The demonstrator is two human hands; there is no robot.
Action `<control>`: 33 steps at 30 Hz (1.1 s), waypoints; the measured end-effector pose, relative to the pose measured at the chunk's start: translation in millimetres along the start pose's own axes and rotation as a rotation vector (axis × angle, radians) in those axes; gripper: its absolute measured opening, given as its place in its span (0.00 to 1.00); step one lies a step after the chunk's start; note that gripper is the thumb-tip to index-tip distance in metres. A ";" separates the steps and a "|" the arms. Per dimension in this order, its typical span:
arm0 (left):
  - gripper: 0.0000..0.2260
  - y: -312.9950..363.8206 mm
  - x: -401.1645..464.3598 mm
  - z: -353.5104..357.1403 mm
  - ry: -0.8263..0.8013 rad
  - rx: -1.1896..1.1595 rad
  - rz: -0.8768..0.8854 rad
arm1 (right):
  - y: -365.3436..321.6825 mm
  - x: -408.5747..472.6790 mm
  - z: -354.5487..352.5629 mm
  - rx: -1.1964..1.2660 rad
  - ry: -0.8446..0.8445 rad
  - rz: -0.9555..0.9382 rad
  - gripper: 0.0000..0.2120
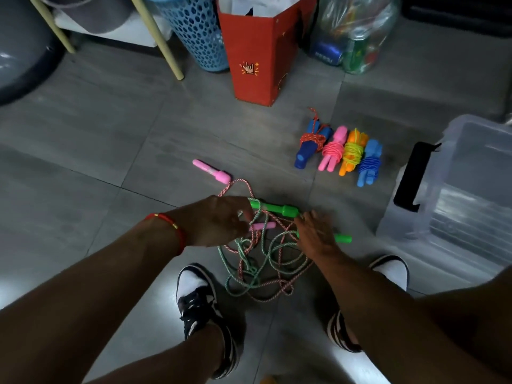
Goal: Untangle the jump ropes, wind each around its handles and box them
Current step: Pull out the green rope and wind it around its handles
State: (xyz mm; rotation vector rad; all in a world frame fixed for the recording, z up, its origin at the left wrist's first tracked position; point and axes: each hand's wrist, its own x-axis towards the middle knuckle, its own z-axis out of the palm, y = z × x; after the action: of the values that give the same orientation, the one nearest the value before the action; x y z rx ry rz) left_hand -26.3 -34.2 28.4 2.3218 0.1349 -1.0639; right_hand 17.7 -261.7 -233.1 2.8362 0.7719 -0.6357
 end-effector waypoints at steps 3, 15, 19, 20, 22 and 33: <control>0.06 6.2 -3.7 -13.7 -0.059 0.147 -0.045 | 9.5 -5.5 -35.6 0.304 0.009 -0.034 0.26; 0.32 45.7 -29.5 -30.2 0.013 -0.361 0.329 | 12.5 -102.7 -316.5 1.085 0.021 -0.365 0.07; 0.09 57.5 -54.3 -25.6 -0.080 -0.488 0.389 | 35.3 -145.7 -358.6 1.305 0.171 -0.408 0.08; 0.15 58.6 -59.1 -22.3 -0.090 -0.470 0.369 | 45.5 -151.9 -359.2 1.331 0.192 -0.395 0.08; 0.18 57.2 -64.9 -18.8 -0.021 -0.436 0.304 | 68.6 -160.9 -354.4 1.229 0.222 -0.335 0.08; 0.07 123.0 -75.0 -7.4 0.441 -0.097 0.355 | 46.5 -165.0 -350.0 0.756 -0.278 -0.379 0.13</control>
State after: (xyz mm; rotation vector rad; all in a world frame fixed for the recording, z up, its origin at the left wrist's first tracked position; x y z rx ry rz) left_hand -33.2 -121.6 143.0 2.3412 -0.0568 -0.3581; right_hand 39.7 -294.5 154.6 3.1059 1.2349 -1.6450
